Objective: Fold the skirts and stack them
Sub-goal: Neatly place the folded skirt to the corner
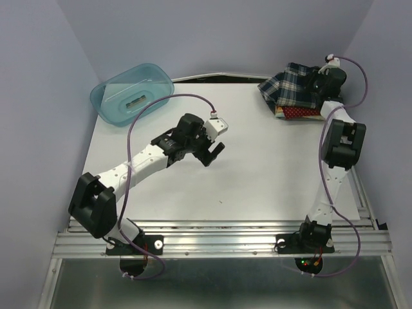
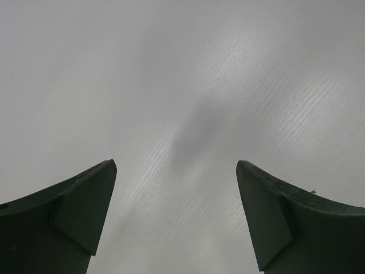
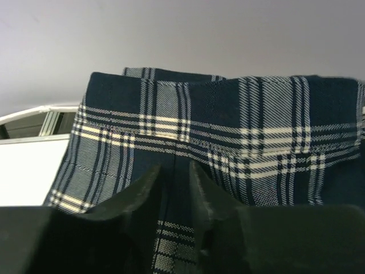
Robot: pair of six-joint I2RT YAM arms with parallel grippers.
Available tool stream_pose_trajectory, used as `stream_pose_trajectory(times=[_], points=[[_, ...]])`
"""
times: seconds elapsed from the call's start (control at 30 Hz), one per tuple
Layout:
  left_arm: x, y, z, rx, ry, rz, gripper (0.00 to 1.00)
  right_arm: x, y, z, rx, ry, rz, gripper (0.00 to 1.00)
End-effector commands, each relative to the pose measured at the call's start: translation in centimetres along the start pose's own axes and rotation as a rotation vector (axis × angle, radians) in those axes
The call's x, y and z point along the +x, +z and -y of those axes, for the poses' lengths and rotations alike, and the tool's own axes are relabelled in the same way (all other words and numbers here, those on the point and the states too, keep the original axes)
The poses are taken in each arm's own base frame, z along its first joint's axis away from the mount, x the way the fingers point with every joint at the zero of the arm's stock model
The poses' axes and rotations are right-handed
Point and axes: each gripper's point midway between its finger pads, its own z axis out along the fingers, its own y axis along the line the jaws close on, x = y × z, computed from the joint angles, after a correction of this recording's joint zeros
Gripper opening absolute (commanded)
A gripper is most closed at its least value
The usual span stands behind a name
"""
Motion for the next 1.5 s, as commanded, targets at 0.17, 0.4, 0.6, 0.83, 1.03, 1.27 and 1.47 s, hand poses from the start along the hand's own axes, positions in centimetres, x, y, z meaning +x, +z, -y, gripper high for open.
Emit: stream_pose_trajectory(times=[0.17, 0.4, 0.6, 0.83, 1.03, 1.27, 1.47], points=[[-1.1, 0.7, -0.8, 0.028, -0.032, 0.014, 0.99, 1.5, 2.8, 0.6, 0.0, -0.054, 0.056, 0.6], [-1.2, 0.8, -1.2, 0.027, -0.037, 0.015, 0.99, 0.5, 2.1, -0.7, -0.04, -0.032, 0.063, 0.77], [-2.3, -0.8, -2.2, -0.005, -0.054, 0.058, 0.99, -10.8, -2.5, -5.6, -0.12, -0.091, 0.202, 0.99], [-3.5, -3.4, -6.0, -0.072, -0.105, 0.132, 0.99, -17.7, -9.8, -10.1, -0.158, -0.232, 0.223, 1.0], [-5.3, -5.9, -10.2, -0.092, -0.165, 0.214, 0.99, -15.3, -16.1, -12.2, -0.174, -0.257, -0.005, 1.0], [-3.2, -6.9, -11.9, -0.143, -0.198, 0.189, 0.99, -2.0, -23.6, -13.3, -0.227, -0.099, -0.372, 1.0], [2.6, -6.7, -10.3, -0.165, -0.191, 0.1, 0.99, 8.9, -28.7, -15.4, -0.311, -0.14, -0.615, 1.0]])
